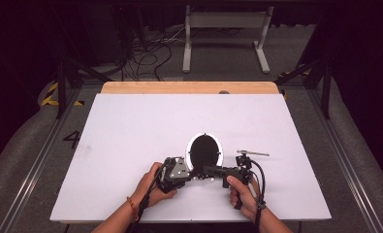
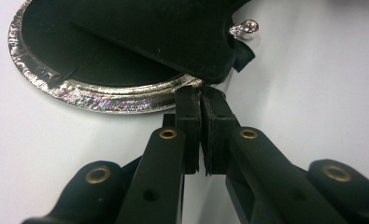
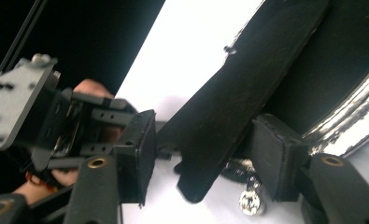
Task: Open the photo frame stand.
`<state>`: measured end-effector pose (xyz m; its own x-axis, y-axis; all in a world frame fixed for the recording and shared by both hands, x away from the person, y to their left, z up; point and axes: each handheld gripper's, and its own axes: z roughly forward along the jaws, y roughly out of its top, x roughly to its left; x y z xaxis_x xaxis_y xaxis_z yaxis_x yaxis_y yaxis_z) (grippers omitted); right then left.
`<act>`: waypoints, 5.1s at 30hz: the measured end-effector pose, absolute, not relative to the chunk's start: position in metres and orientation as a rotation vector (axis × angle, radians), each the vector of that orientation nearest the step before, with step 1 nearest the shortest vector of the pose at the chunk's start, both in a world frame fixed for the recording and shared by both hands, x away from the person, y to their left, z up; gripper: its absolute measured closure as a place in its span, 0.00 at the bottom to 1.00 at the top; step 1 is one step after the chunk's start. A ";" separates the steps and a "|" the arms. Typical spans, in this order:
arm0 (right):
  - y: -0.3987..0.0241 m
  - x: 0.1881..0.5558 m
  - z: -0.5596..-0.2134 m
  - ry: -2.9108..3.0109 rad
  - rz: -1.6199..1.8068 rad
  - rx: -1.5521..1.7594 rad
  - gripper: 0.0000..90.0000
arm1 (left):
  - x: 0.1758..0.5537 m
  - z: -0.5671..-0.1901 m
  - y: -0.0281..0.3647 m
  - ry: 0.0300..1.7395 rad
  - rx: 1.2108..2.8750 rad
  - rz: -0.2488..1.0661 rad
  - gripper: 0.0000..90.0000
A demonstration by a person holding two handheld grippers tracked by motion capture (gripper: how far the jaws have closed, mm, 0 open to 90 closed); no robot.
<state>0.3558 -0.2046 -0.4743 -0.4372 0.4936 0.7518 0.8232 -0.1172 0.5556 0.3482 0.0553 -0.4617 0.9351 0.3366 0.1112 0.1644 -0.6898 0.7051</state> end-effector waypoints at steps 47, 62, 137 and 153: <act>-0.198 0.338 -0.462 -2.326 -1.707 -1.137 0.75 | 0.417 -0.459 0.078 0.612 2.116 0.013 0.30; -0.201 0.342 -0.459 -2.360 -1.655 -1.087 0.76 | 0.417 -0.456 0.086 0.551 2.064 -0.003 0.48; -0.195 0.334 -0.449 -2.662 -1.555 -1.010 0.87 | 0.382 -0.442 0.074 0.348 2.126 0.290 0.70; -0.191 0.333 -0.447 -2.670 -1.547 -0.982 0.86 | 0.384 -0.442 0.070 0.423 2.137 0.498 0.74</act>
